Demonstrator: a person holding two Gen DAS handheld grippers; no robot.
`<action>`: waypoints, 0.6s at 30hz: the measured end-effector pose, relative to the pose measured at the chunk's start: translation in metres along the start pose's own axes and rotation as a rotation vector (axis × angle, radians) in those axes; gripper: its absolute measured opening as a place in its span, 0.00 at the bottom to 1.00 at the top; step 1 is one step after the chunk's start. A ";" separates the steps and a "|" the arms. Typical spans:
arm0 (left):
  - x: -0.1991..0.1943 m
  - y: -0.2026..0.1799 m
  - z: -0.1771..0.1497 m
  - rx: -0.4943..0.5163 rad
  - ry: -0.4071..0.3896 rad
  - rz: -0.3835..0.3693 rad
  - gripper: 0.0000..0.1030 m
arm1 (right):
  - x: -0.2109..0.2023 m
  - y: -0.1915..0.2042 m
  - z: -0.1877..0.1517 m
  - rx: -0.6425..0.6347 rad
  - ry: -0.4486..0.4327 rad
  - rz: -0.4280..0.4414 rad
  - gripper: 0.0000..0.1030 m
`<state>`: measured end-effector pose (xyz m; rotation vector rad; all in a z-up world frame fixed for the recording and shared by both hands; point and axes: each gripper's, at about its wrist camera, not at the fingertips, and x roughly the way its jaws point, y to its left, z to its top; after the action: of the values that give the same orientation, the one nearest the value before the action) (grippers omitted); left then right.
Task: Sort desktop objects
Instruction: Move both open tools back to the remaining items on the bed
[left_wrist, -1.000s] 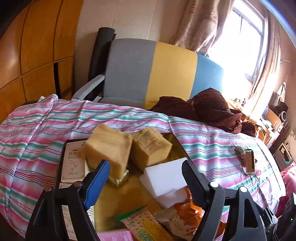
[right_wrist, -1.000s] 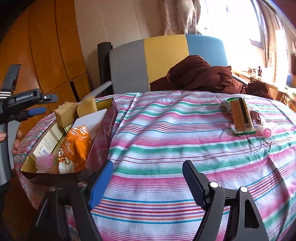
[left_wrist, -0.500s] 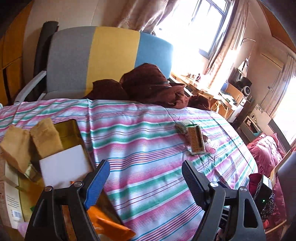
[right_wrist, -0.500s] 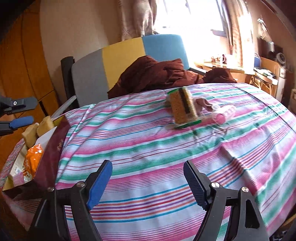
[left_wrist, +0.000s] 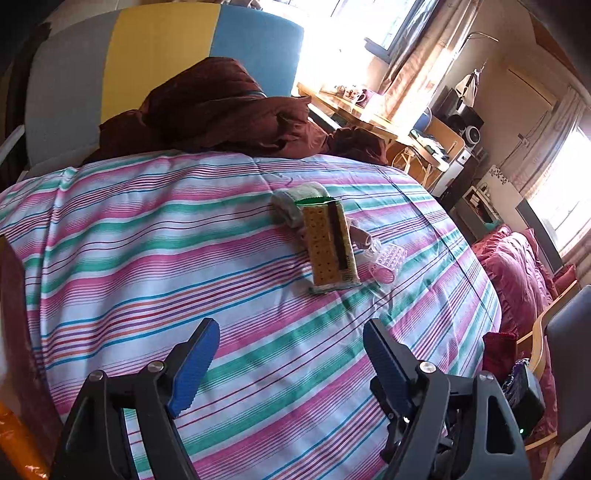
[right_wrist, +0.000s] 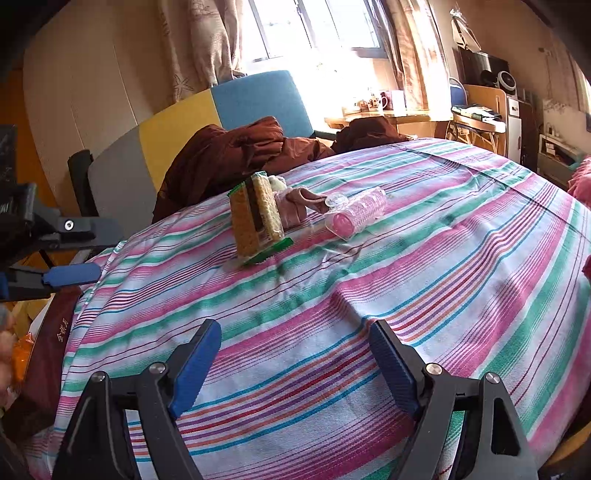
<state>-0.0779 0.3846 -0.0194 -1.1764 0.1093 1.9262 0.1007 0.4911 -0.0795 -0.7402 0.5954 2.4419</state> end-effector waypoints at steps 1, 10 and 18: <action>0.007 -0.004 0.004 0.006 0.004 -0.004 0.80 | 0.001 -0.002 0.000 0.011 -0.002 0.012 0.81; 0.074 -0.019 0.035 -0.016 0.075 -0.014 0.84 | 0.007 -0.007 -0.003 0.036 -0.018 0.081 0.85; 0.104 -0.024 0.048 -0.033 0.063 -0.007 0.93 | 0.009 -0.009 -0.004 0.046 -0.022 0.127 0.90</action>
<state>-0.1137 0.4861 -0.0641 -1.2587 0.1075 1.8920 0.1011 0.4991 -0.0897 -0.6743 0.7072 2.5394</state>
